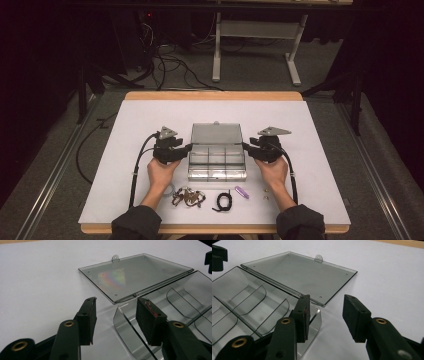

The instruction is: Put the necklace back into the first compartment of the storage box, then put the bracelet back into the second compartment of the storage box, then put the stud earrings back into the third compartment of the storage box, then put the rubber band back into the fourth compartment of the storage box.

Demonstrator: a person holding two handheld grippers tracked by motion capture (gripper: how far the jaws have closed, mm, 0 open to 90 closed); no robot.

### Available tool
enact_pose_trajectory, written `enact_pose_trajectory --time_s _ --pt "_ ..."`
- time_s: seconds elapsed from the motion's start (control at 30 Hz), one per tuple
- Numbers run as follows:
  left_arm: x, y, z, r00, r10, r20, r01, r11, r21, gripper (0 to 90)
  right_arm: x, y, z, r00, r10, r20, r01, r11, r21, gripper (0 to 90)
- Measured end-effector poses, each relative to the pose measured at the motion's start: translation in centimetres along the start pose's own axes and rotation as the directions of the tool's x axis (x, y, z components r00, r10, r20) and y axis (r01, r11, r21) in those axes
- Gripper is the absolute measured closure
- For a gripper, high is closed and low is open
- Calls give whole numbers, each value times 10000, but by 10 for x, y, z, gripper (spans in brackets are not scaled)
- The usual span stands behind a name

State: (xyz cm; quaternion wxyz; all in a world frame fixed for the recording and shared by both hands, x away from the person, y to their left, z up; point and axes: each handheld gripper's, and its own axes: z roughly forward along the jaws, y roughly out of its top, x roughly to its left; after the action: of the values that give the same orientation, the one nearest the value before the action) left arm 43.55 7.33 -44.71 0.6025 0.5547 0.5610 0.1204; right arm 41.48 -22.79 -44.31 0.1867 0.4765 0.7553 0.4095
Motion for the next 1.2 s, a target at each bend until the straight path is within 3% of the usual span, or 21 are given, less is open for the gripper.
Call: enact_pose_trajectory --time_s 0.5,0.83,0.93,1.2 --pt "4 -1 -23 9997 -49 255 41 9996 290 476 -2 -14 -22 9999 -140 -81 139 9999 -72 563" --pt "6 -9 -41 9991 155 403 -173 9988 454 472 -7 -33 -38 9999 -59 133 61 9999 -122 566" --pt "7 -12 -49 9989 82 467 -97 9994 324 471 -10 -42 -42 9998 77 177 -79 9999 100 583" --pt "13 -16 -64 9989 137 455 -151 9994 308 465 -11 -57 -48 9985 -103 542 86 9995 319 597"
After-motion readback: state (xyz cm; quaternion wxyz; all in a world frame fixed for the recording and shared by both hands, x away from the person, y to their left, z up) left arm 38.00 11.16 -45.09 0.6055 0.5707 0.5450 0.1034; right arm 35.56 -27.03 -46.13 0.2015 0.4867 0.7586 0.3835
